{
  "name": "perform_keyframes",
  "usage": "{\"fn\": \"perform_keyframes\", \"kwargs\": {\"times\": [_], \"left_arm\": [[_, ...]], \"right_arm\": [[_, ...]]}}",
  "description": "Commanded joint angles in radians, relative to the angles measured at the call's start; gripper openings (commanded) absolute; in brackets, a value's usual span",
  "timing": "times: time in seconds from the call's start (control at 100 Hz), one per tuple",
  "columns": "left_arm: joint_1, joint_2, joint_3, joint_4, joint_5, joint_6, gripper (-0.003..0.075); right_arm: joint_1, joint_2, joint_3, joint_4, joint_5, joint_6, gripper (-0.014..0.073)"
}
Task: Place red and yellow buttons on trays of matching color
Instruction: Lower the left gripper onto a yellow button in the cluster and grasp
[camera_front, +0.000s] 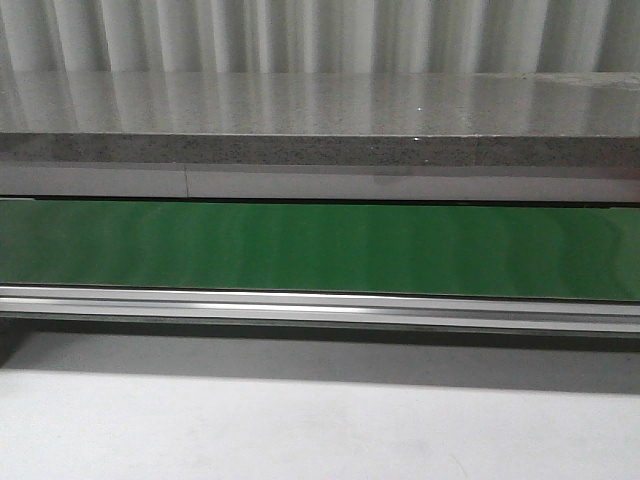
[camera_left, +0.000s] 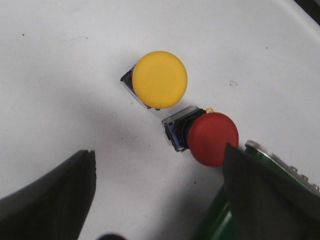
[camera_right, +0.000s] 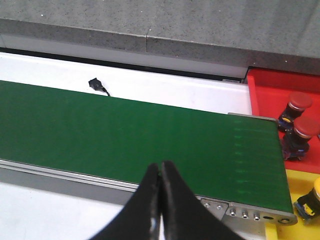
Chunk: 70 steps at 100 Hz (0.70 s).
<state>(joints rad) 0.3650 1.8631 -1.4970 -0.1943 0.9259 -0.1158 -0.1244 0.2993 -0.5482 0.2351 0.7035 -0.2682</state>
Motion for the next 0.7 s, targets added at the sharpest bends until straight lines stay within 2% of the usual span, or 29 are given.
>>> {"fn": "perform_keyframes", "kwargs": {"times": [0.0, 0.25, 0.49, 0.58, 0.69], "left_arm": [[0.004, -0.007, -0.063, -0.021, -0.034, -0.067, 0.051], [0.004, 0.118, -0.178, -0.034, -0.008, -0.147, 0.051], [0.004, 0.213, -0.281, -0.043, 0.038, -0.151, 0.051], [0.004, 0.227, -0.302, -0.043, 0.045, -0.151, 0.048], [0.004, 0.229, -0.305, -0.045, 0.043, -0.151, 0.0402]], "right_arm": [[-0.001, 0.007, -0.021, 0.002, -0.07, -0.009, -0.0065], [-0.001, 0.007, -0.021, 0.002, -0.07, -0.009, -0.0065], [-0.001, 0.007, -0.021, 0.002, -0.07, -0.009, -0.0065], [-0.001, 0.007, -0.021, 0.003, -0.07, -0.009, -0.0065], [-0.001, 0.007, -0.021, 0.003, -0.07, -0.009, -0.0065]]}}
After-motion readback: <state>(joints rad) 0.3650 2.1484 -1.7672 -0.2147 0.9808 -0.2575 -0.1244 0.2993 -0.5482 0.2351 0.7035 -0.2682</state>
